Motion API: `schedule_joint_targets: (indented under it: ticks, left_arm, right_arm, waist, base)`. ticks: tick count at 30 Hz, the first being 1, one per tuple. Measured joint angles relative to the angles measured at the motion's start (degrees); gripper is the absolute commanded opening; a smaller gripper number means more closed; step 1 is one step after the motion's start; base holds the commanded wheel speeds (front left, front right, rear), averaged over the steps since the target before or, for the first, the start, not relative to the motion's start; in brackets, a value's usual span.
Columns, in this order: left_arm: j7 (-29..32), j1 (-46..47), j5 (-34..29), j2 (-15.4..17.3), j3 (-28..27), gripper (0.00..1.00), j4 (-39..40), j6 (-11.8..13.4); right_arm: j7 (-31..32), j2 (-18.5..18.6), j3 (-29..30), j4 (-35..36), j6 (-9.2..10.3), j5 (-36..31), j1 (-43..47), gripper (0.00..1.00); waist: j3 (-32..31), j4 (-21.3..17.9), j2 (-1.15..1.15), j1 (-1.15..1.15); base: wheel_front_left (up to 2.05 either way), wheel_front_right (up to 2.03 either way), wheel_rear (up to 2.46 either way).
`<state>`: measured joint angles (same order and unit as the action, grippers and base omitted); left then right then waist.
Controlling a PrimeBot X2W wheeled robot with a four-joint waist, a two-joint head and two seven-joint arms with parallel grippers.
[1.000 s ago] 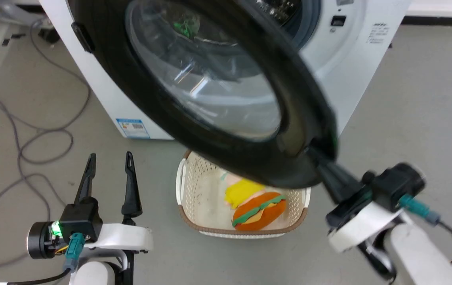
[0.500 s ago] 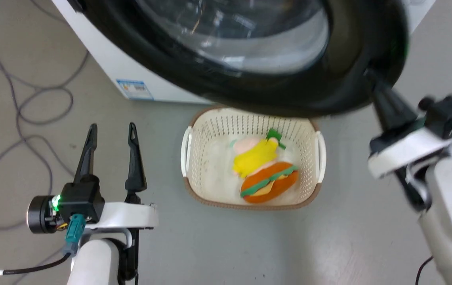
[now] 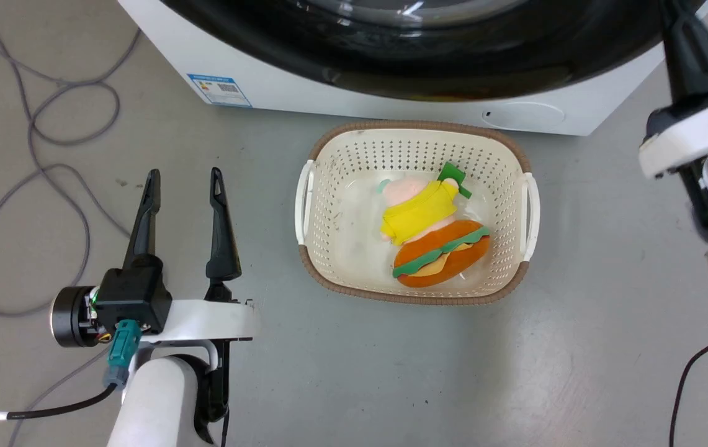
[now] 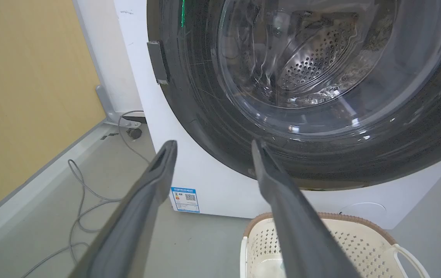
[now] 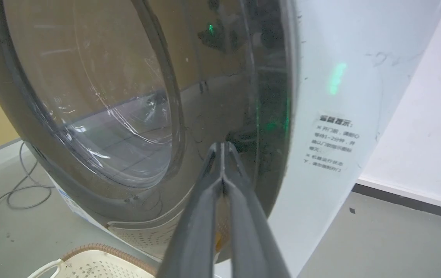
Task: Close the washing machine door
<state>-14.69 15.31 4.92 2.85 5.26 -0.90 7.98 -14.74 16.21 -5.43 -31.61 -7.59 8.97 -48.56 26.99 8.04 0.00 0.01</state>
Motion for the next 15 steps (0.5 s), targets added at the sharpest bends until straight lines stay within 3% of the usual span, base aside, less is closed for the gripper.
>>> schedule_joint_targets:
  ticks: [15]
  left_arm:
    - [0.00, 0.15, 0.21, 0.00, -0.30, 1.00, -0.26, 0.49]
  right_arm:
    - [0.00, -1.47, 6.26, -4.58, 0.03, -5.58, -4.15, 0.00]
  waist:
    - [-0.50, -0.38, 0.00, 0.00]
  base:
    - [0.00, 0.00, 0.00]
